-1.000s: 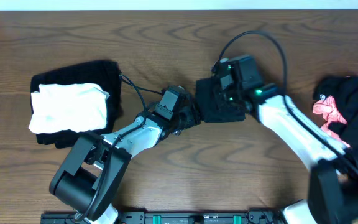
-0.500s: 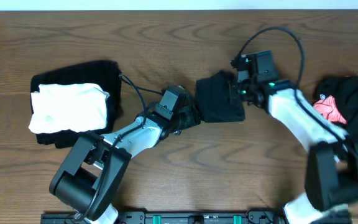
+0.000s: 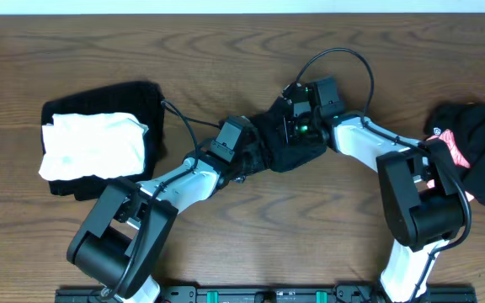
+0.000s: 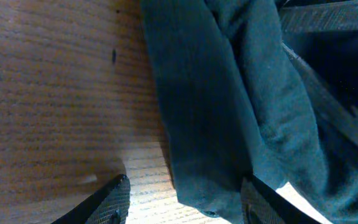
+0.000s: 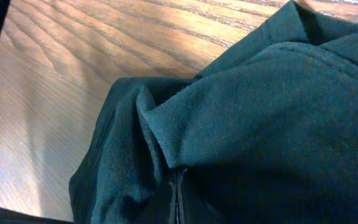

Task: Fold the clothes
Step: 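Press and tuck the folded bundle with both grippers at center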

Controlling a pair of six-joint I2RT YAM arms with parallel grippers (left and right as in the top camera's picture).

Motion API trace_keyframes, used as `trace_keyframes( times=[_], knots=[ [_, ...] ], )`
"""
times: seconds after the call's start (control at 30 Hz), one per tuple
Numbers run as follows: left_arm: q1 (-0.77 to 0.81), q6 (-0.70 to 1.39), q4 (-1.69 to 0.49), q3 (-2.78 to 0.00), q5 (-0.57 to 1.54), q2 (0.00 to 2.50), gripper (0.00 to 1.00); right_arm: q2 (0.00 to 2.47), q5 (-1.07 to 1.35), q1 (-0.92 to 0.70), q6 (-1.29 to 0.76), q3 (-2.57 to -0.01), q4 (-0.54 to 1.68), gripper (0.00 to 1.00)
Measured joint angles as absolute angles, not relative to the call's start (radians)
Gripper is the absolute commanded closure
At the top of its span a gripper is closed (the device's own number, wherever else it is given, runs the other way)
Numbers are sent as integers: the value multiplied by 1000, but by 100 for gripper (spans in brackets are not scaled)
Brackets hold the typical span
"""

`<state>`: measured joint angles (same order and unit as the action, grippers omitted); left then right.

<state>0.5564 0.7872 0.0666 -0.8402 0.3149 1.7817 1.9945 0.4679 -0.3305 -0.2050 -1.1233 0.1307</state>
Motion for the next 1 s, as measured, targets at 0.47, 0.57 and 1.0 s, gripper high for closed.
trace_keyframes(
  times=[0.47, 0.57, 1.0],
  knots=[
    [556, 739, 43, -839, 332, 1765, 42, 1746, 527, -307, -205, -1116, 339, 93],
    [556, 718, 36, -838, 348, 1734, 42, 1682, 519, -297, -197, -1116, 429, 99],
    [495, 891, 50, -838, 368, 1634, 41, 1835, 416, -313, -202, -1115, 585, 99]
  ],
)
